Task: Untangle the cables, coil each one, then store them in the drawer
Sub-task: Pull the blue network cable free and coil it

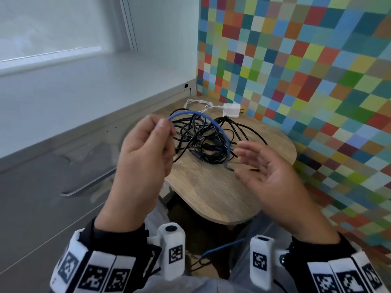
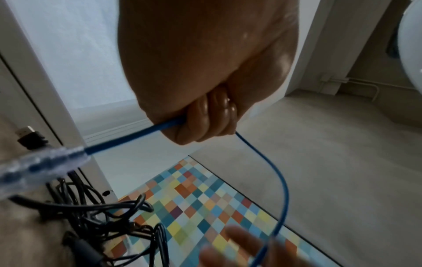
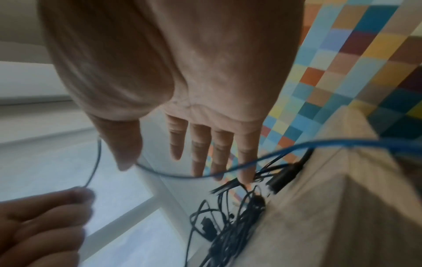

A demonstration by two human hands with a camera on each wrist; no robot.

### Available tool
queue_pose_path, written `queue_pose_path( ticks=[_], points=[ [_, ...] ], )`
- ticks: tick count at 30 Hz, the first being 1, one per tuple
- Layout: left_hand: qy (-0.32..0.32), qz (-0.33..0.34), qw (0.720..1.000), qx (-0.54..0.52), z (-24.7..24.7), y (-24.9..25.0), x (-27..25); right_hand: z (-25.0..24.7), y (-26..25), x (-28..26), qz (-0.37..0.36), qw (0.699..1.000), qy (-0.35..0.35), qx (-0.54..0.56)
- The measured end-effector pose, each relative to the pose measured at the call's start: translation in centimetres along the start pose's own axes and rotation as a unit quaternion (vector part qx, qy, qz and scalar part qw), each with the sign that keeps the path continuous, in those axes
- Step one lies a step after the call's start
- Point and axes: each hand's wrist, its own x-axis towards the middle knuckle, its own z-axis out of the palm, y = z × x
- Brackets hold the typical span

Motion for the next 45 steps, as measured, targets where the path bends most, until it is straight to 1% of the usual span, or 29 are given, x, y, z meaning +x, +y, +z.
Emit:
queue_pose_path(
  ticks=[3, 5, 6, 9, 11, 15, 18, 21, 23, 25, 28, 30, 31, 35, 37, 39, 41, 43, 45],
  points=[
    [-0.029, -0.011, 0.999, 0.030, 1.0, -0.7, -0.3, 1.2, -1.3, -0.7, -0.035, 0.995, -0.075, 0.054],
    [-0.038, -0.022, 0.998, 0.038, 1.5, -0.8, -0.5, 1.9, -2.1, -1.0, -0.052, 0.989, -0.092, 0.102],
    [-0.040, -0.028, 0.998, 0.036, 1.4, -0.7, -0.5, 2.1, -2.2, -1.0, -0.060, 0.988, -0.082, 0.112],
    [-0.037, -0.047, 0.998, 0.002, 0.4, -0.4, -0.2, 1.6, -2.0, -0.8, -0.081, 0.989, 0.001, 0.124],
    [-0.034, -0.045, 0.998, -0.015, -0.5, -0.1, 0.0, 0.6, -1.5, -0.5, -0.086, 0.983, 0.039, 0.158],
    [-0.048, -0.023, 0.997, -0.059, -0.4, 0.1, -0.2, -0.3, -0.7, -0.1, -0.065, 0.974, 0.095, 0.196],
    [-0.090, -0.002, 0.994, -0.064, 0.5, 0.3, -0.6, 0.3, -0.3, 0.2, -0.057, 0.973, 0.113, 0.192],
    [-0.128, 0.025, 0.991, -0.026, 0.6, 0.0, -0.6, 0.2, -0.2, 0.3, -0.051, 0.969, 0.137, 0.199],
    [-0.127, 0.030, 0.991, 0.012, 0.3, -0.2, -0.5, -0.2, -0.4, 0.3, -0.044, 0.962, 0.157, 0.221],
    [-0.115, 0.015, 0.992, 0.054, 0.2, -0.2, -0.4, -0.5, -0.4, 0.4, -0.042, 0.957, 0.173, 0.227],
    [-0.105, -0.038, 0.986, 0.126, -0.2, -0.5, -0.3, -0.7, 0.0, 0.4, -0.056, 0.960, 0.189, 0.197],
    [-0.115, -0.044, 0.976, 0.180, -1.0, -0.8, -0.1, -1.0, 0.3, 0.4, -0.063, 0.969, 0.183, 0.154],
    [-0.115, -0.037, 0.976, 0.182, -1.3, -0.7, 0.0, -1.2, 0.3, 0.3, -0.064, 0.974, 0.172, 0.129],
    [-0.070, -0.015, 0.996, 0.055, -1.5, -0.4, 0.2, -1.2, 0.3, 0.3, -0.072, 0.987, 0.135, 0.055],
    [-0.069, 0.000, 0.997, 0.020, -1.1, -0.3, 0.1, -1.0, 0.6, 0.4, -0.066, 0.988, 0.136, 0.038],
    [-0.090, 0.026, 0.995, 0.015, -0.7, -0.4, -0.2, -0.8, 0.9, 0.7, -0.050, 0.987, 0.148, 0.029],
    [-0.141, 0.068, 0.987, 0.042, -0.4, -0.4, -0.6, -0.6, 1.1, 1.0, -0.022, 0.986, 0.166, 0.020],
    [-0.201, 0.113, 0.969, 0.087, 0.2, -0.3, -1.2, -0.4, 1.1, 1.3, 0.001, 0.984, 0.176, -0.002],
    [-0.242, 0.153, 0.948, 0.141, 0.7, -0.2, -1.6, -0.2, 1.0, 1.5, 0.008, 0.985, 0.169, -0.031]
  ],
)
